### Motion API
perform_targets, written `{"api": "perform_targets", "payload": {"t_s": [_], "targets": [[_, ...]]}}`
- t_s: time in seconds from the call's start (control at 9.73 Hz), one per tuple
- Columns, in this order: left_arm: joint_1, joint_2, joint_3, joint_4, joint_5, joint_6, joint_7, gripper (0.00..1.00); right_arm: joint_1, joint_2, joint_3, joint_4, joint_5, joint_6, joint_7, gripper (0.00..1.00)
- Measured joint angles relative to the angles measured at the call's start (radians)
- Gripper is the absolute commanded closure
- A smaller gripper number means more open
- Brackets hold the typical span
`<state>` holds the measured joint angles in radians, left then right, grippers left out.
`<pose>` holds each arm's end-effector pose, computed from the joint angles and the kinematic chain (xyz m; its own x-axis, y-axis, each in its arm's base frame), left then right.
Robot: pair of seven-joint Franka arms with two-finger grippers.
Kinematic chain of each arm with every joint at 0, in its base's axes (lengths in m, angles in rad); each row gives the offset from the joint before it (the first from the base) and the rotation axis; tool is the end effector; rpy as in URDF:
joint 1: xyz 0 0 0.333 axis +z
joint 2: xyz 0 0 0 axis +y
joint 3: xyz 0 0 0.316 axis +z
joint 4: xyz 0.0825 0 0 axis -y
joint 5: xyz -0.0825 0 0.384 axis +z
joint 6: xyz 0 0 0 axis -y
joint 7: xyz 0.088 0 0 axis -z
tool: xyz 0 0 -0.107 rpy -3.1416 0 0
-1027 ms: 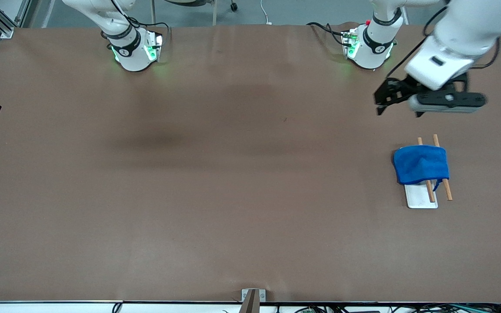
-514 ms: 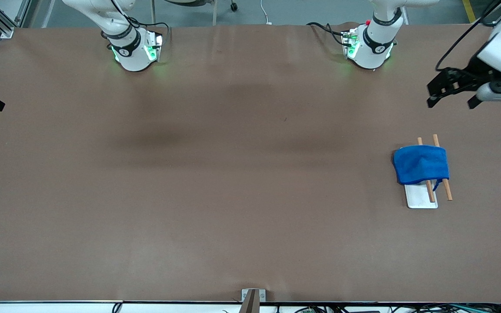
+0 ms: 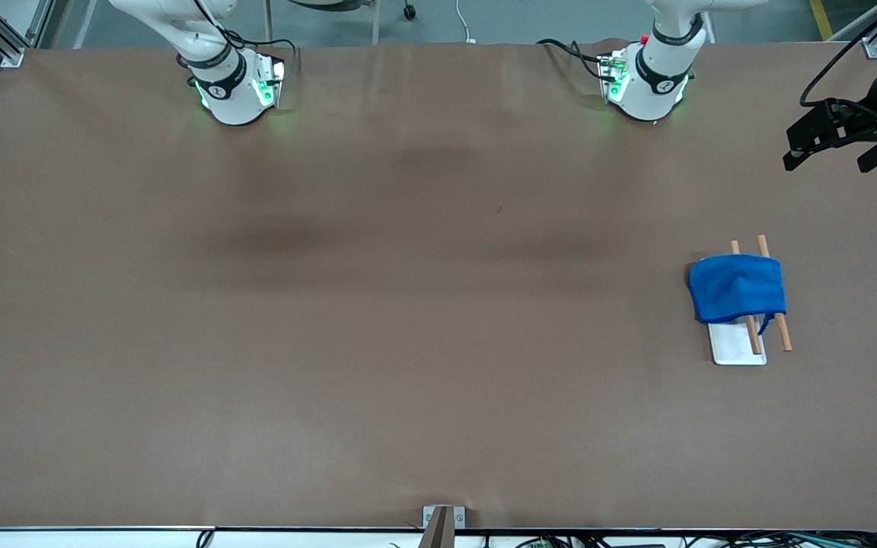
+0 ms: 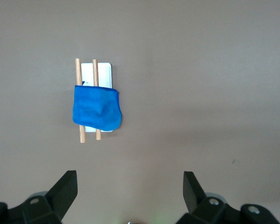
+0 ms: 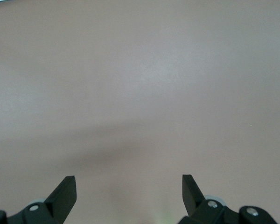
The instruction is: Right arm passes towel to left arm to hang
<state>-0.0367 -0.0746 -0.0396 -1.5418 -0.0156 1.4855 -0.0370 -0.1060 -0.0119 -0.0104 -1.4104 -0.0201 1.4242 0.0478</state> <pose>0.5204 -0.0425 0.6706 0.9990 -0.0406 0.0178 -0.0408 -0.9991 0.0132 0.5297 -0.0644 0.6924 0.9857 -0.1663 0.0266 -0.1668 -0.9858 0.0184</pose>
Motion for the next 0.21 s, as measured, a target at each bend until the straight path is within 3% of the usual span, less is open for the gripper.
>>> {"api": "perform_targets", "payload": {"t_s": [0.21], "targets": [[-0.024, 0.004, -0.004, -0.001, 0.000, -0.002, -0.007, 0.00, 0.001, 0.000, 0.003, 0.002, 0.000, 0.000, 0.001, 0.00]]}}
